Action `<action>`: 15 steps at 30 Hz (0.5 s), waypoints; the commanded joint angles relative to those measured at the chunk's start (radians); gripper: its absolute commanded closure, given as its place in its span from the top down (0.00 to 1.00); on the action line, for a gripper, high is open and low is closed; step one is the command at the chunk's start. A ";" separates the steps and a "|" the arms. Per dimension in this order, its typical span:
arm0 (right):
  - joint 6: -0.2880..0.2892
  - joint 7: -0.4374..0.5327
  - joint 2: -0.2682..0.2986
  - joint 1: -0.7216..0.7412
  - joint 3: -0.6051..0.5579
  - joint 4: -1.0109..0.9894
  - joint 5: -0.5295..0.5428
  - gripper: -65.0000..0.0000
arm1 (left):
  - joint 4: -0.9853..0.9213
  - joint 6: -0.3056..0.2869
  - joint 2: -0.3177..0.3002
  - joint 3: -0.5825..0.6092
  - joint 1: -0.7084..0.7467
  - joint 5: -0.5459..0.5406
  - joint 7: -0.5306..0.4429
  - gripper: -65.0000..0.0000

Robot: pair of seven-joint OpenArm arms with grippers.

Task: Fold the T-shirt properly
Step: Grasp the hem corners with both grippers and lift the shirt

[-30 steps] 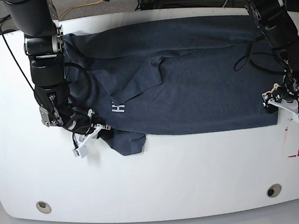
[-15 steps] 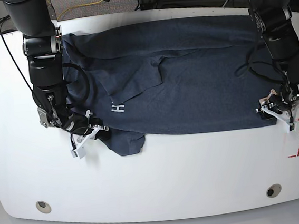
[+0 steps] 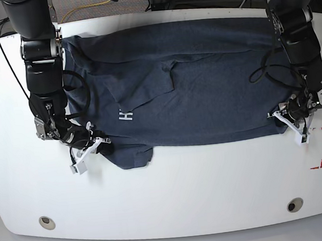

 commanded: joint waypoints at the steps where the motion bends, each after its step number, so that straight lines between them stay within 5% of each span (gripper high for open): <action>1: 0.014 0.022 0.011 0.035 0.004 0.021 0.020 0.00 | 0.010 -0.005 -0.008 -0.001 -0.012 0.014 0.025 0.00; 15: 0.014 -0.055 0.097 0.095 0.004 0.223 0.020 0.00 | 0.305 0.041 -0.008 -0.003 -0.047 0.011 0.128 0.00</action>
